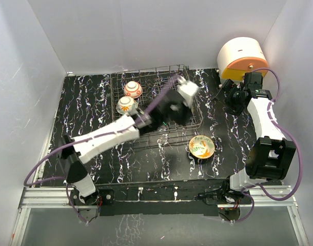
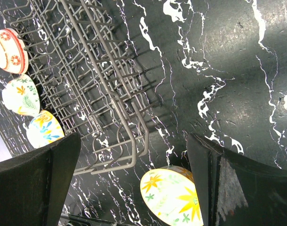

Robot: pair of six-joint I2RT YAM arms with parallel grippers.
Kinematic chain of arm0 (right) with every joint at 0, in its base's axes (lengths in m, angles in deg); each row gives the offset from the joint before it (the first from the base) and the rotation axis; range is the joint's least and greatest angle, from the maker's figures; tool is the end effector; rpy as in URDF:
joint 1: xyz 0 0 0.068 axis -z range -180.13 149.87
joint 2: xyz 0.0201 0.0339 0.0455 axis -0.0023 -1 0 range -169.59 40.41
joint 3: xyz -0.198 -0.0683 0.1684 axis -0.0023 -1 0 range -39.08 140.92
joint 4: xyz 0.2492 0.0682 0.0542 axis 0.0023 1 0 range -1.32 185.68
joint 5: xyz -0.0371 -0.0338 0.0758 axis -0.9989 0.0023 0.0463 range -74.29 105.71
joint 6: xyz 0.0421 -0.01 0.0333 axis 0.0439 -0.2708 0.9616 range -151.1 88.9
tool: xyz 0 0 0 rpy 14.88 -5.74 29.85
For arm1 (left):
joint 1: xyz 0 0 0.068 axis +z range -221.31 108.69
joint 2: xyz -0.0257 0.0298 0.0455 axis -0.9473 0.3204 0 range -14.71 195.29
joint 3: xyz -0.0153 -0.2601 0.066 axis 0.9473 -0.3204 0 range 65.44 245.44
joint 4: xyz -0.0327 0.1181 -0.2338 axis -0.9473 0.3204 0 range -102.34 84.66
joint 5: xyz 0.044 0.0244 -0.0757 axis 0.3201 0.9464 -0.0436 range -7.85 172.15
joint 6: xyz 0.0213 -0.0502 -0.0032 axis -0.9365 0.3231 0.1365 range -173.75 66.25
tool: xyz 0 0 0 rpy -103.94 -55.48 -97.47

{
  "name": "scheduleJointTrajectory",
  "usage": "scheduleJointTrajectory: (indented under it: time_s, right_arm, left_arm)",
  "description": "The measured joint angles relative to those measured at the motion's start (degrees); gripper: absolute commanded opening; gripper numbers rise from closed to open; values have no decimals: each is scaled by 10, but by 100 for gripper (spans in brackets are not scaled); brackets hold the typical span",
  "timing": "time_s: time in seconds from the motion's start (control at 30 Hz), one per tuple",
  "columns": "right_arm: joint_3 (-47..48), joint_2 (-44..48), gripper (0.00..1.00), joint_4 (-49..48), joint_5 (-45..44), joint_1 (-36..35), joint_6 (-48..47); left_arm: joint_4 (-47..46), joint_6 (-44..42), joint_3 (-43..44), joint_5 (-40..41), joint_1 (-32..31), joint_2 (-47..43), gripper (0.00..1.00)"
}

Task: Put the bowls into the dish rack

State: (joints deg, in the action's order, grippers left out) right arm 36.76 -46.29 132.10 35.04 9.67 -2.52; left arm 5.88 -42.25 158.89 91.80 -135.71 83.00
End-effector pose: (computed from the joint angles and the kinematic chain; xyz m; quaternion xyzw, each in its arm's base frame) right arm 0.3203 -0.0430 0.2970 0.2598 0.9031 0.2070 0.2722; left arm 0.1818 -0.3653 0.3701 0.3271 0.7626 -0.2854 0.4796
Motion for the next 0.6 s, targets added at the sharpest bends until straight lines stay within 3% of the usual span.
scheduleJointTrajectory:
  time_s: [0.13,0.27,0.6]
  right_arm:
    - [0,0,99,0,2,3,0]
    - [0,0,99,0,3,4,0]
    - [2,0,99,0,4,11,0]
  left_arm:
    - [-89,72,-7,-74,153,-33,0]
    - [-175,158,-1,-126,266,12,0]
    - [-393,445,14,-277,271,215,0]
